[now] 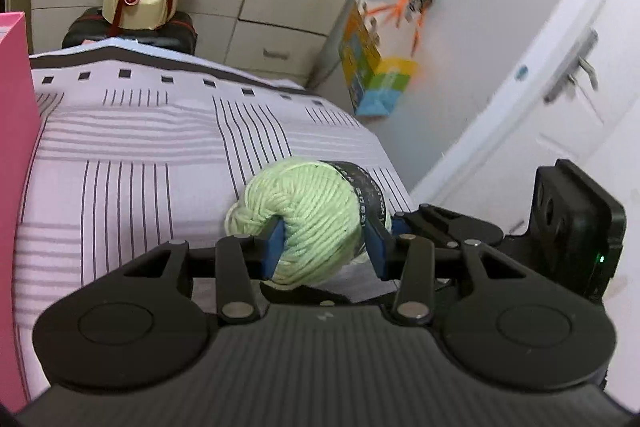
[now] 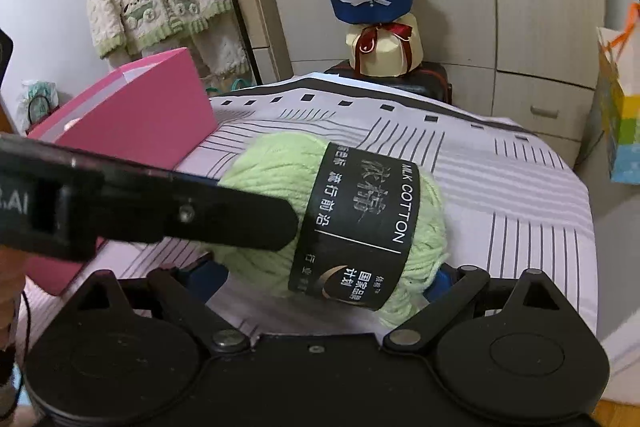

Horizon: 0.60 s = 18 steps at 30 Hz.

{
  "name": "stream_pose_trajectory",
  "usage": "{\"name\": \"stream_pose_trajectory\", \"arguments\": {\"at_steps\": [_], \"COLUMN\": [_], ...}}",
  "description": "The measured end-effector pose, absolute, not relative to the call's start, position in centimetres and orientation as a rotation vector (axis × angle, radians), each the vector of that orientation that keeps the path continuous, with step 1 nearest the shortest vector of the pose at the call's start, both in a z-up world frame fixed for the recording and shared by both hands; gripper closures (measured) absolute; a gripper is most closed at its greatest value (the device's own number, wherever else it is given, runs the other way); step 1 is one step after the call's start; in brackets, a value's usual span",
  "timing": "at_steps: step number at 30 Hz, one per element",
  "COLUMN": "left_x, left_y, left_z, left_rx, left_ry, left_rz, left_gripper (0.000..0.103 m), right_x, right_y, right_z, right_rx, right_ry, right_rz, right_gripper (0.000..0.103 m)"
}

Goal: Organize soft objects
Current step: 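Grasp the green yarn skein with the left gripper and lift it, then carry the yarn skein over the pink box with the left gripper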

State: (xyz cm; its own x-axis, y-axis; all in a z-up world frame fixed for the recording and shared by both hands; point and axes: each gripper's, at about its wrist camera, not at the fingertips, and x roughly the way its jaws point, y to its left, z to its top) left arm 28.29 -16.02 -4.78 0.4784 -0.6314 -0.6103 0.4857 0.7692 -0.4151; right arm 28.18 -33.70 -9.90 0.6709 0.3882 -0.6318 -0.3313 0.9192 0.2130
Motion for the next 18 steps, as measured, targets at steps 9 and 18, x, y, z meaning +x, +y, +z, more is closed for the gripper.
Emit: {"name": "stream_pose_trajectory", "arguments": {"at_steps": [9,18], "left_x": [23.1,18.1], "left_y": [-14.4,-12.3], "left_z": [-5.6,-5.2], "left_rx": [-0.191,-0.157], "left_ry": [0.831,0.806], "left_rz": [-0.721,-0.761], "left_gripper": [0.062,0.060], "right_x": [21.4,15.6], "right_y": [-31.4,-28.7], "right_z": [-9.9,-9.3], "right_rx": [0.009,-0.030], "right_ry": [0.681,0.626], "right_rz": [0.331,0.262], "right_gripper": [0.005,0.005]}}
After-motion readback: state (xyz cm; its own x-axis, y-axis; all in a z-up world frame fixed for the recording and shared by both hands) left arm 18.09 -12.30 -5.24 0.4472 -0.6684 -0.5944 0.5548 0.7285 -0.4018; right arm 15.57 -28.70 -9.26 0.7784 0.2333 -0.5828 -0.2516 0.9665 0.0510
